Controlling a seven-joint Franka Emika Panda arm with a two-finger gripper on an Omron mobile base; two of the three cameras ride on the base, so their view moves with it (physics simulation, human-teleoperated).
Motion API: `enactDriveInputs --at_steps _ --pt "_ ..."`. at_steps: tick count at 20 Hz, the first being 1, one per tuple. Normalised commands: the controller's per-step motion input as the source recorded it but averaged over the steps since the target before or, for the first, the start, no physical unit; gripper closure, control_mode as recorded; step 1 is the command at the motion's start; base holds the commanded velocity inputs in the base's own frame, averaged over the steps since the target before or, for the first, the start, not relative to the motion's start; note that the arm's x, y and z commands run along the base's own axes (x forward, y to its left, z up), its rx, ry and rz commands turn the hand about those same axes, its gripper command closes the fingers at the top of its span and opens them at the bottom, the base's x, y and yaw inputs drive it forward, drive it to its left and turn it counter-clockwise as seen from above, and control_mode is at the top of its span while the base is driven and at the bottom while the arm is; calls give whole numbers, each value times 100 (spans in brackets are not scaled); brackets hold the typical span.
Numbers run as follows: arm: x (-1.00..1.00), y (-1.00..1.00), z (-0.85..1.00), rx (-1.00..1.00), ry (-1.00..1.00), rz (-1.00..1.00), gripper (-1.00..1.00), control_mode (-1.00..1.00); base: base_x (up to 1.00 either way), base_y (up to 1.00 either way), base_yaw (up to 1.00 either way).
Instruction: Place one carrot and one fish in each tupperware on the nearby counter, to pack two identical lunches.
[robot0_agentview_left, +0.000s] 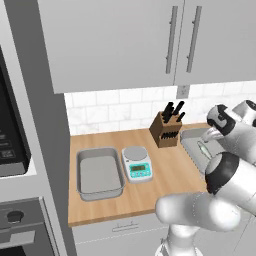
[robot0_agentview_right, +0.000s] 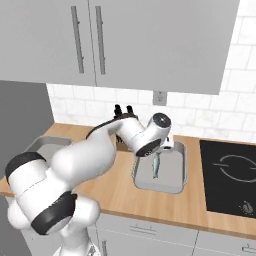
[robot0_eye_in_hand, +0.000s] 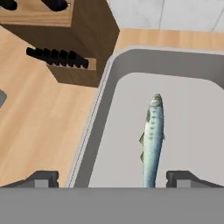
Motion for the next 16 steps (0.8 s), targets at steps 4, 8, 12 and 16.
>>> enactDriveInputs --at_steps 4,8,12,16 --pt "-92 99 72 -8 -1 -3 -100 -100 0 0 0" --pt "-100 84 33 -8 -9 -7 -100 -100 0 0 0" --pt "-100 68 31 -3 -9 -9 -100 -100 0 0 0" --pt "-94 68 56 -4 -14 -5 -100 -100 0 0 0"
